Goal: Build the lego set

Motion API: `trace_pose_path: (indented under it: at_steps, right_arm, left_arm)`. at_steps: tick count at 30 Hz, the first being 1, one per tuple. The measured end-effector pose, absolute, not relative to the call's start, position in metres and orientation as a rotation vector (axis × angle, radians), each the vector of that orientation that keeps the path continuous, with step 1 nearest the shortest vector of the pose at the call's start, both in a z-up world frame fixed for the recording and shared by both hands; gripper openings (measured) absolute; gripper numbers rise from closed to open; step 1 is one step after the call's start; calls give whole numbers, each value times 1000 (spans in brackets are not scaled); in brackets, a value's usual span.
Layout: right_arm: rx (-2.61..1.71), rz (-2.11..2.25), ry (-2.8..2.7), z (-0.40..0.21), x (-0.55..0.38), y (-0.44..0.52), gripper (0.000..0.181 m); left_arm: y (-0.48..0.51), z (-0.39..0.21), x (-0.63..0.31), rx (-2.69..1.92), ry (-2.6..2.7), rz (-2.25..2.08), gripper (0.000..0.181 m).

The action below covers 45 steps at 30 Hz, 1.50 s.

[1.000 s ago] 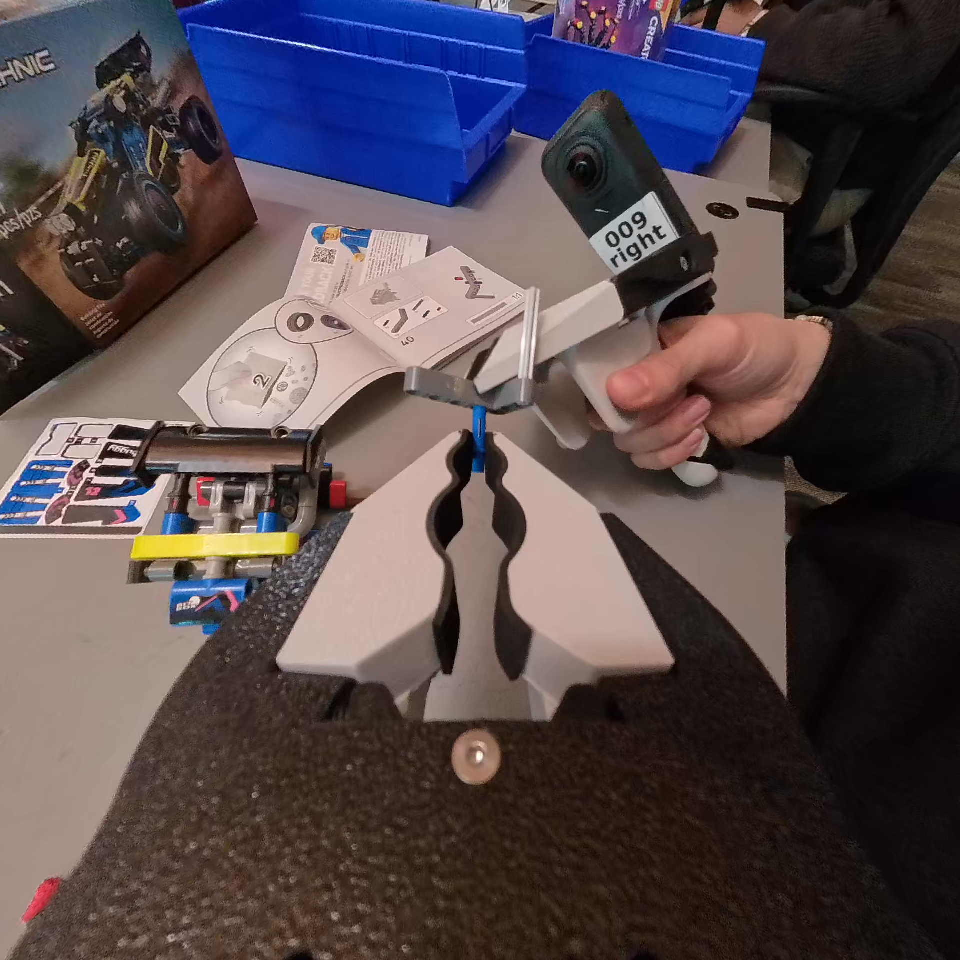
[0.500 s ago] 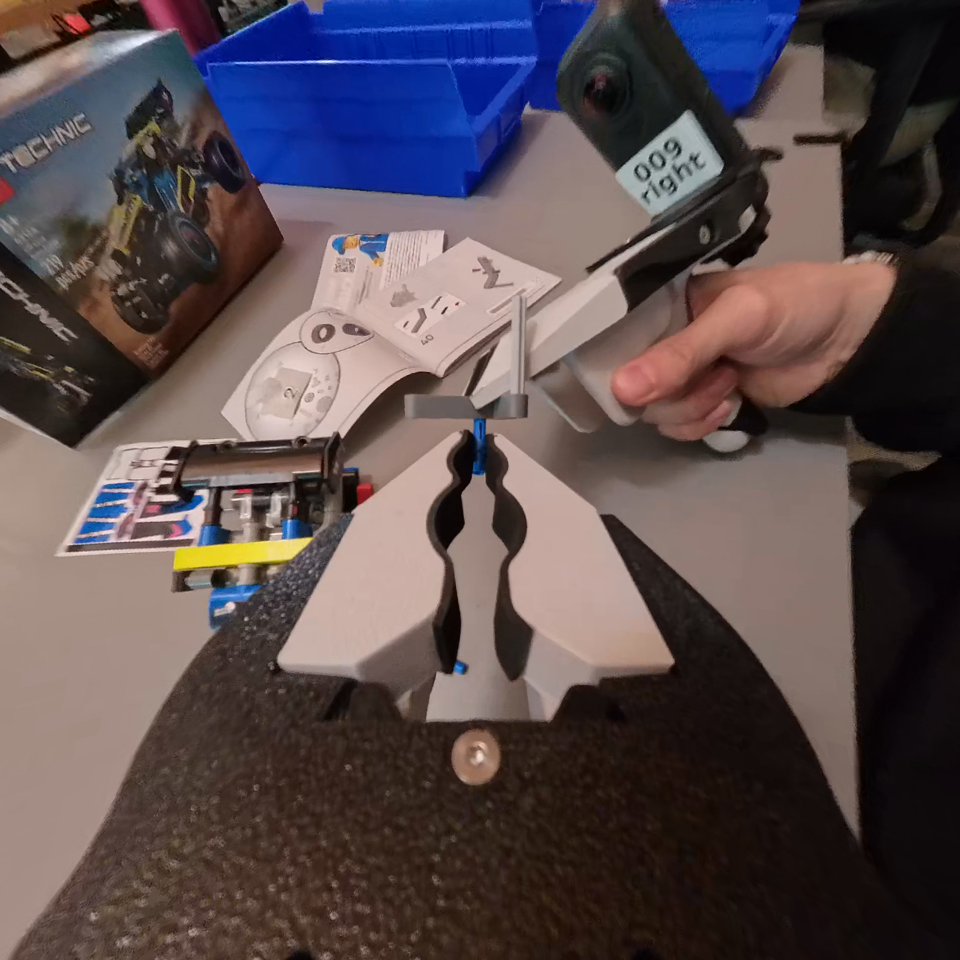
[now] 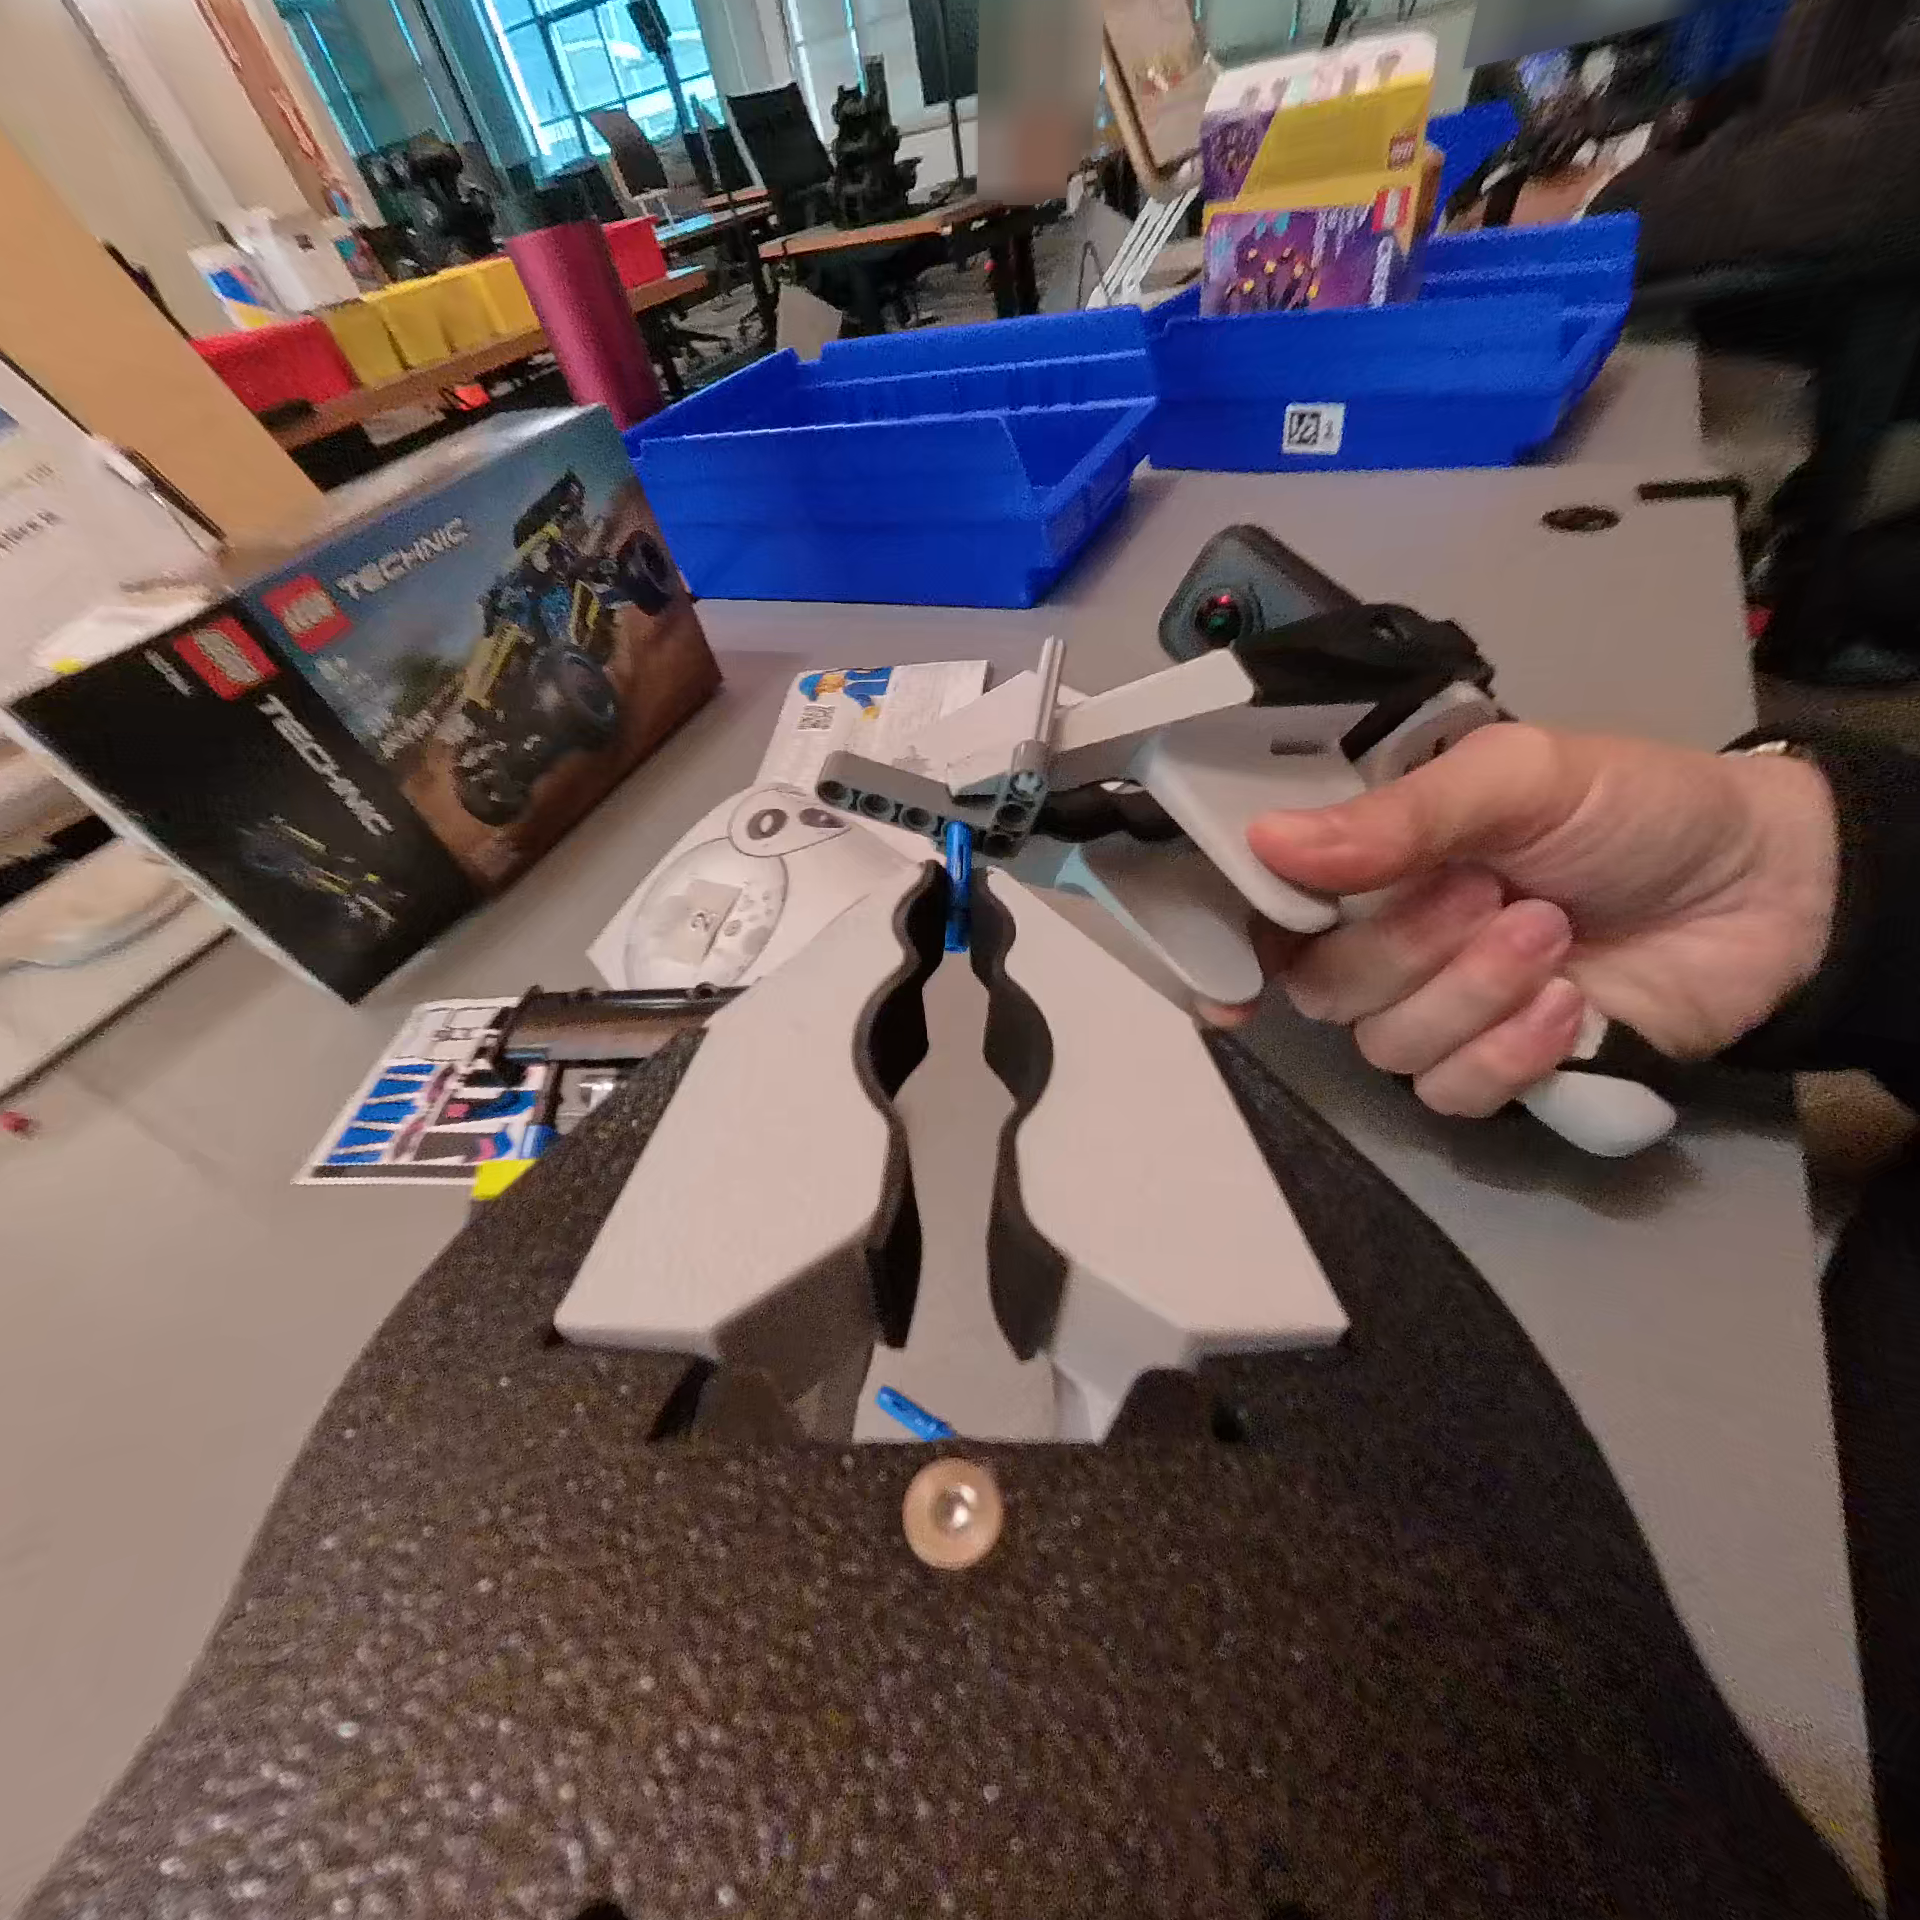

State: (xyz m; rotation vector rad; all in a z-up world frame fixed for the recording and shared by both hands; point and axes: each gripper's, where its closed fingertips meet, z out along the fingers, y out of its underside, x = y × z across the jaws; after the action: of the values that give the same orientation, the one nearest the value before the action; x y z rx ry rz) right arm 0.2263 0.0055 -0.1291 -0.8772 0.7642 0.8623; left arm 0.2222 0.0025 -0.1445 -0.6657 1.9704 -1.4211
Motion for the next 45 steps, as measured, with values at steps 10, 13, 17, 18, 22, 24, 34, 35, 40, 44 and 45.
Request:
trace_pose_path:
  at_steps: [10, 13, 17, 18, 22, 24, 34, 35, 40, 44, 45]
  right_arm:
    - [-1028, 676, 717, -134, 225, 9, 8]
    - [-969, 784, 719, -132, 220, 10, 9]
    - [-901, 847, 744, -130, 221, 9, 9]
    - [-913, 835, 733, -128, 221, 9, 8]
    - [-869, 870, 717, -123, 221, 5, 7]
    - [-794, 899, 757, -125, 228, 1, 7]
    - [-811, 895, 742, -128, 228, -1, 8]
    - [-814, 894, 739, -128, 228, 0, 8]
    - [-834, 889, 734, -129, 226, 2, 8]
    - [-823, 873, 732, -128, 227, 1, 9]
    - [-818, 880, 727, -127, 226, 1, 9]
  left_arm:
    - [9, -147, 221, -508, 1995, -947, 1]
    - [5, -144, 221, -627, 2000, -1243, 1]
    - [4, -143, 221, -586, 1982, -1256, 1]
    - [4, -141, 221, -569, 1965, -1243, 1]
    - [1, -134, 219, -541, 1933, -1320, 2]
    - [0, -130, 217, -552, 1922, -1395, 4]
    - [2, -140, 218, -570, 1992, -1355, 1]
    - [2, -140, 218, -564, 1991, -1351, 1]
    - [4, -140, 219, -544, 1969, -1333, 1]
    - [2, -139, 220, -644, 1947, -1491, 1]
    - [1, -138, 220, -647, 1937, -1506, 1]
